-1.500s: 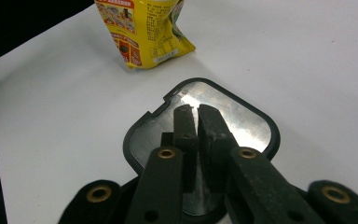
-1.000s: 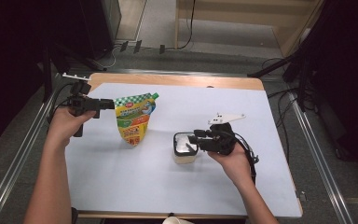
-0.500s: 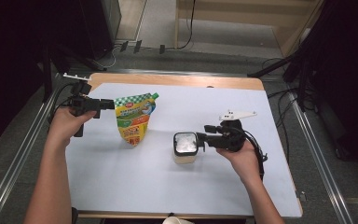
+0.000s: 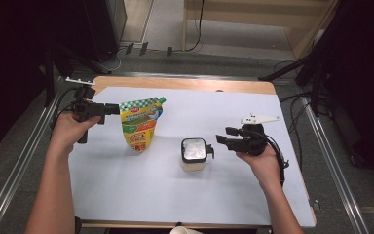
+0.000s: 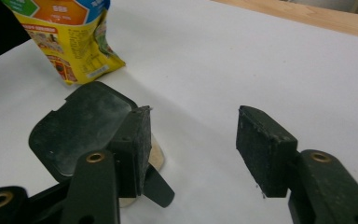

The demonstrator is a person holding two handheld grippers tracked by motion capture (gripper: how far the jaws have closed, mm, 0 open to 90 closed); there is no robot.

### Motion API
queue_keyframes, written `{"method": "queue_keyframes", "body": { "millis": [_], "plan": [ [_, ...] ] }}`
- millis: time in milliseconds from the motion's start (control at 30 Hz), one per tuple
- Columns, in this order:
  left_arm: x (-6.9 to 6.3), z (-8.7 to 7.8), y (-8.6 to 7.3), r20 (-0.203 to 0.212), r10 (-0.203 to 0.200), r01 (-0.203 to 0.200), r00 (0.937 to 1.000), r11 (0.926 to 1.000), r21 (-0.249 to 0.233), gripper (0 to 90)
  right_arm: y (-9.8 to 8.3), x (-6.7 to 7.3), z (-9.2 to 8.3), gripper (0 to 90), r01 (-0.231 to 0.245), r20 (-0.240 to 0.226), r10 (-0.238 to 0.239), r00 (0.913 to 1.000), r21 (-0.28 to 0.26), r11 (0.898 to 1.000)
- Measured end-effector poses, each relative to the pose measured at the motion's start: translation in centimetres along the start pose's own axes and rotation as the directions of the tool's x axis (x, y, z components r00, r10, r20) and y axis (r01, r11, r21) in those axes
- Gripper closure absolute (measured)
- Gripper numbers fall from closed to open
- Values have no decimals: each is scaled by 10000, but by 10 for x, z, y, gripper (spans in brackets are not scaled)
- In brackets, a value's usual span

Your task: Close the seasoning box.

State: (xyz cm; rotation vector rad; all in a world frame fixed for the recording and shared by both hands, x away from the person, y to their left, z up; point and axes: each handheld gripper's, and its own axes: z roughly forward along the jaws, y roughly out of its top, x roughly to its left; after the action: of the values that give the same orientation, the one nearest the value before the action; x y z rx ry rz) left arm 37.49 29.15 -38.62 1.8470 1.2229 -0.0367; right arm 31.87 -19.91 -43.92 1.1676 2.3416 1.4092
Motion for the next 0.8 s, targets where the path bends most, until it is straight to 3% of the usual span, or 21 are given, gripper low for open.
{"method": "queue_keyframes", "body": {
  "millis": [233, 567, 800],
  "plan": [
    [1, 0, -1, -6, -56, 56, 10000, 10000, 2, 400, -4, -10, -4, 399, -116, 256, 118, 9996, -89, 9999],
    [4, -1, -2, 45, -203, 203, 9998, 9998, -44, 391, -16, -26, -4, 309, 460, 1006, -455, 9939, -24, 9989],
    [5, -2, -2, 62, -287, 287, 9996, 9995, -87, 388, -22, -34, -3, 294, 425, 1315, -436, 9904, 110, 9990]
  ]
}}
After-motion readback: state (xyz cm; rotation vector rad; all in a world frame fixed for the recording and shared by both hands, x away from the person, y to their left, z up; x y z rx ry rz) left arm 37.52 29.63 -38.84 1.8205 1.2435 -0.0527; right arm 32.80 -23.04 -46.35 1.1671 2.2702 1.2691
